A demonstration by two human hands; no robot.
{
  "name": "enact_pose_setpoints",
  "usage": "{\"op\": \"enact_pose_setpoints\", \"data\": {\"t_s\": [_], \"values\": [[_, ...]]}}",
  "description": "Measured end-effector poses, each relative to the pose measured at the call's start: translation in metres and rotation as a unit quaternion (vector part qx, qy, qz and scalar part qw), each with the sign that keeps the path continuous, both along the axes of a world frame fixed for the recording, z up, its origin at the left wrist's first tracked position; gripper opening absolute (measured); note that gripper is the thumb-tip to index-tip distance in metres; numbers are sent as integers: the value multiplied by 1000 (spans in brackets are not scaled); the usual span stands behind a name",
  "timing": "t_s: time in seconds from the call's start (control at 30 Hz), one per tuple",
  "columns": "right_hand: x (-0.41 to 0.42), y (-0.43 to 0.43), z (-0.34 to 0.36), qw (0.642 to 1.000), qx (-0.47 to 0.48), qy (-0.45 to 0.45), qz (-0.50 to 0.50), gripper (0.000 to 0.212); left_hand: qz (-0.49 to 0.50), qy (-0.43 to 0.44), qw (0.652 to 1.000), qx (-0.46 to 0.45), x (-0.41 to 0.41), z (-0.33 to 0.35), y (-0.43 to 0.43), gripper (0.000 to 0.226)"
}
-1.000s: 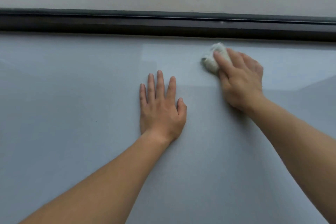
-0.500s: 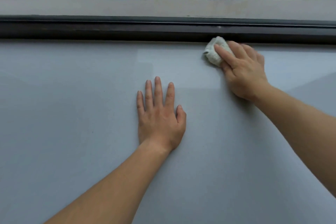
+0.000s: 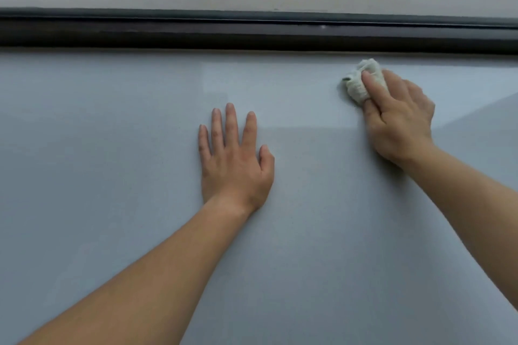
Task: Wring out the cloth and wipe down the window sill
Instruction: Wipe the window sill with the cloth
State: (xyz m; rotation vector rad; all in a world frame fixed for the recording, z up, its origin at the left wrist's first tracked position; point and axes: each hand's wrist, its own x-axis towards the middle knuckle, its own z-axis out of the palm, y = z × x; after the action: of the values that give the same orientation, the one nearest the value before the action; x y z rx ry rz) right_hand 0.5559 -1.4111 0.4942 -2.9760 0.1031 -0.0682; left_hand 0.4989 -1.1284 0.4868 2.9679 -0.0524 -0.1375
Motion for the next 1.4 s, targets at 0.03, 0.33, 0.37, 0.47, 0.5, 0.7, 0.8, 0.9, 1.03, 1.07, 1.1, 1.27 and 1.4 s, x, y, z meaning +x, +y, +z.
{"op": "enact_pose_setpoints", "data": {"t_s": [0.03, 0.33, 0.37, 0.47, 0.5, 0.7, 0.8, 0.9, 1.03, 1.07, 1.1, 1.27, 1.4], "values": [[0, 2, -2, 998, 14, -9, -58, 48, 1, 0, 1000, -1, 0, 0, 0, 67], [-70, 13, 5, 994, -4, 36, 102, 51, 13, -3, 999, -37, 0, 4, 2, 68], [-65, 7, 5, 996, -4, 36, 75, 51, 14, -3, 999, -43, 0, 4, 2, 67], [-60, 16, 6, 998, 26, 34, -49, 49, 14, -7, 998, -66, -1, 5, 3, 62], [-70, 26, 6, 996, 34, 36, -68, 49, 15, -8, 996, -83, -2, 7, 3, 61], [-139, 21, 7, 990, -8, 57, 130, 50, 21, -25, 990, -137, -42, 28, -9, 60], [-117, 0, 10, 995, 0, 71, 74, 49, 18, -15, 991, -133, -106, 31, -28, 59], [-124, 15, 9, 997, 18, 71, -6, 50, 18, 5, 995, -102, -162, 24, -43, 63], [-181, 30, 7, 991, -10, 58, 122, 52, 14, 12, 999, -39, -183, 13, -48, 68], [-187, 22, 7, 985, -16, 58, 164, 52, 14, 12, 999, -27, -182, 12, -48, 68], [-186, 11, 8, 981, -16, 57, 186, 53, 16, 12, 1000, -19, -182, 11, -48, 68], [-178, 3, 6, 998, 24, 66, 7, 50, 19, 12, 1000, -10, -182, 8, -51, 68], [-231, 32, 8, 996, 20, 42, 78, 55, 22, 0, 1000, -17, -183, 9, -50, 69]]}}
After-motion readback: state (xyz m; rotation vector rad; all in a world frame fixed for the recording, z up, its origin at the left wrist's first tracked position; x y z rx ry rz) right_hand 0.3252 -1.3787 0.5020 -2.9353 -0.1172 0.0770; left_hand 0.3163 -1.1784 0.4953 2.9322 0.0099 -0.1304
